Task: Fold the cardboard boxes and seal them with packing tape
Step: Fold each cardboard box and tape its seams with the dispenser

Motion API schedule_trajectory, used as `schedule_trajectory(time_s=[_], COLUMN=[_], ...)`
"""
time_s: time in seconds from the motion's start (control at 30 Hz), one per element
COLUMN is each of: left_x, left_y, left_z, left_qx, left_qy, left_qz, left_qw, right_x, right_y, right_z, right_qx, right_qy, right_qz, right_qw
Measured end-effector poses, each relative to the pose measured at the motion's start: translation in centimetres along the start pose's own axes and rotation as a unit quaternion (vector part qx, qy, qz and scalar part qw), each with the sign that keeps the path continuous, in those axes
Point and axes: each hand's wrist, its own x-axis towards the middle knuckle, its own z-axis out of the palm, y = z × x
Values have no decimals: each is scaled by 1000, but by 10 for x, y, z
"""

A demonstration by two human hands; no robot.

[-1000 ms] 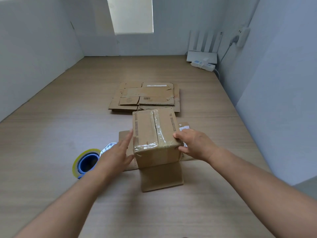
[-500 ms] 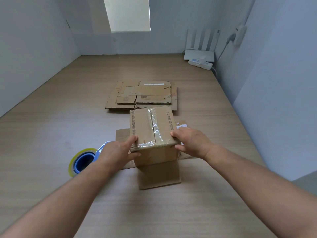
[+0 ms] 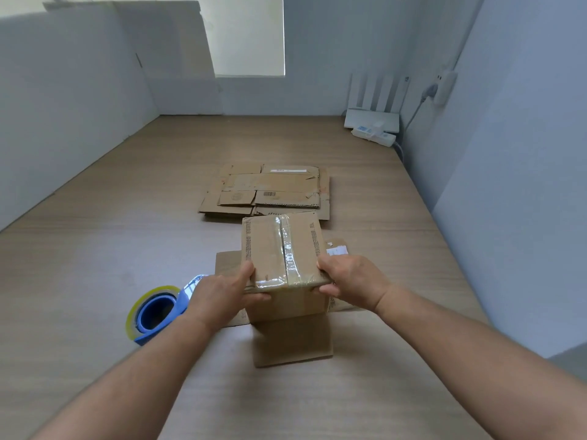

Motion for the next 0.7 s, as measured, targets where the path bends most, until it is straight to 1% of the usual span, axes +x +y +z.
schedule_trajectory(time_s=[0.1,0.13,0.2,0.23,0.27,0.3,0.37,0.43,0.5,0.57,0.6,0.7], left_x=[-14,-21,-30,-33,-35,-36,-38,-40,-42,-43,-43,-42], left_y=[-2,-2,2,4,7,9,8,2,1,6,11,29], left_z=[5,7,10,8,6,4,0,0,-4,-8,-7,-1], left_qx=[-43,-66,-82,-71,-64,-73,-92,-122,-168,-208,-219,-201], left_qy=[2,21,94,113,122,99,6,-49,-88,-109,-113,-110], left_qz=[37,66,136,156,156,127,49,9,-17,-34,-41,-81], left_qw=[998,995,983,979,978,984,995,991,982,971,968,970], right_x=[-20,-28,-41,-44,-46,-46,-45,-46,-46,-40,-36,-28], right_y=[-8,-11,-13,-13,-12,-11,-11,-11,-13,-19,-23,-29], right_z=[-4,-3,1,3,3,2,-1,-1,1,3,4,10], right_qx=[-10,-12,7,14,15,10,12,29,91,171,193,194], right_qy=[51,70,95,102,102,95,52,30,62,73,61,-5], right_qz=[-53,-71,-89,-87,-80,-72,-36,49,142,228,254,273], right_qw=[997,995,991,991,991,993,998,998,984,956,946,942])
